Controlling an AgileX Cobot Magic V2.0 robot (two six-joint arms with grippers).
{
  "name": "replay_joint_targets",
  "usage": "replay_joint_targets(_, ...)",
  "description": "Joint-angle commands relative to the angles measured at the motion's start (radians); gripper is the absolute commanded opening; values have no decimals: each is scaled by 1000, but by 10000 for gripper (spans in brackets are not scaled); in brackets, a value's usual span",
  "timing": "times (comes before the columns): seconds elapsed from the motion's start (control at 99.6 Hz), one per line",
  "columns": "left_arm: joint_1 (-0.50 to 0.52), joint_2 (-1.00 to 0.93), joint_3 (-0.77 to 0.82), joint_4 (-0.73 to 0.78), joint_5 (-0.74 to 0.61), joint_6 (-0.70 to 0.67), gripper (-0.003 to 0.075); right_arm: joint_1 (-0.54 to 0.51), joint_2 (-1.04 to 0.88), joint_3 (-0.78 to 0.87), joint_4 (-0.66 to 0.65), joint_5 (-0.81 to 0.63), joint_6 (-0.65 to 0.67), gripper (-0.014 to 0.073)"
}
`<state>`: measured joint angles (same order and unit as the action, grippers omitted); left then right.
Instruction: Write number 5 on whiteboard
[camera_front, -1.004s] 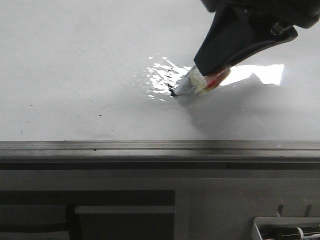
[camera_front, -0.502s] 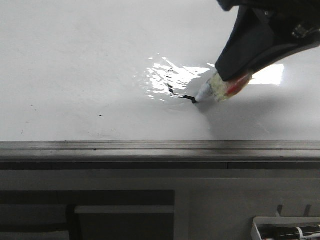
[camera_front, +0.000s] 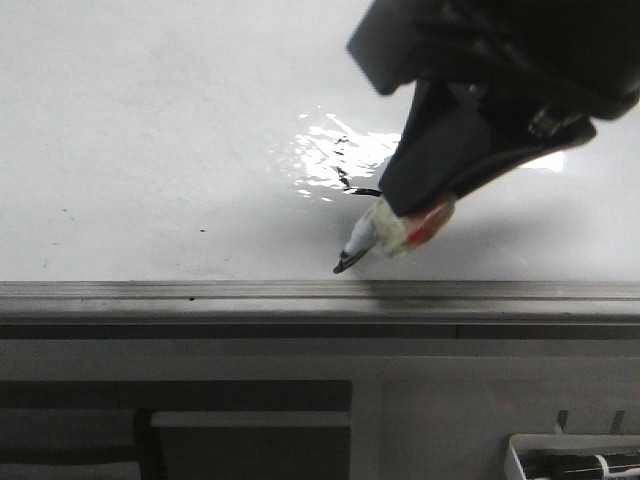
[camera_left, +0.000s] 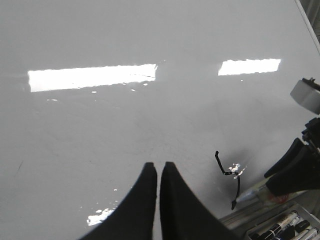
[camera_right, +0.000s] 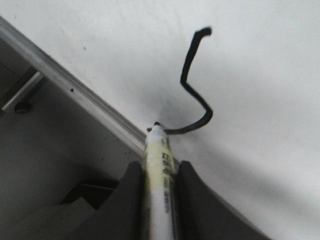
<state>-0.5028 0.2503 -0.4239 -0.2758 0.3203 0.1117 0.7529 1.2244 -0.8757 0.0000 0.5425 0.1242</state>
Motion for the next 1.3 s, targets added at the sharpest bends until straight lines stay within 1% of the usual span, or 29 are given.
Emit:
replay_joint_targets(0.0, 4, 8, -25, -16, -78, -5, -20, 6, -79, -71, -37, -44, -12, -48)
replay_joint_targets(0.12, 4, 8, -25, -16, -82, -5, -20, -7, -108, -79, -82, -86, -12, -48)
replay_joint_targets(0.211, 4, 8, -25, -16, -93, -5, -20, -46, -88, -79, -78, -89, -10, -48)
replay_joint_targets(0.301, 4, 8, -25, -16, -95, -5, -20, -73, -67, -77, -78, -125, -10, -48)
replay_joint_targets(0.472, 4, 8, -25, -16, -95, -5, -20, -81, -30, -77, -77, -183, -10, -48)
replay_joint_targets(0.733, 4, 8, -25, -16, -95, -5, -20, -81, -16, -77, -74, -176, -10, -48)
replay_joint_targets(0.843, 4, 8, -25, -16, -95, -5, -20, -81, -7, -77, -74, -141, -10, -48)
replay_joint_targets(1.184, 4, 8, -25, -16, -95, -5, -20, -81, 2, -76, -77, -95, 2, -46)
replay_joint_targets(1.245, 4, 8, -25, -16, -95, -5, -20, -81, 2, -76, -103, -86, 21, -40)
replay_joint_targets(1.295, 4, 8, -25, -16, -95, -5, -20, -81, 0, -76, -144, -82, 70, -40)
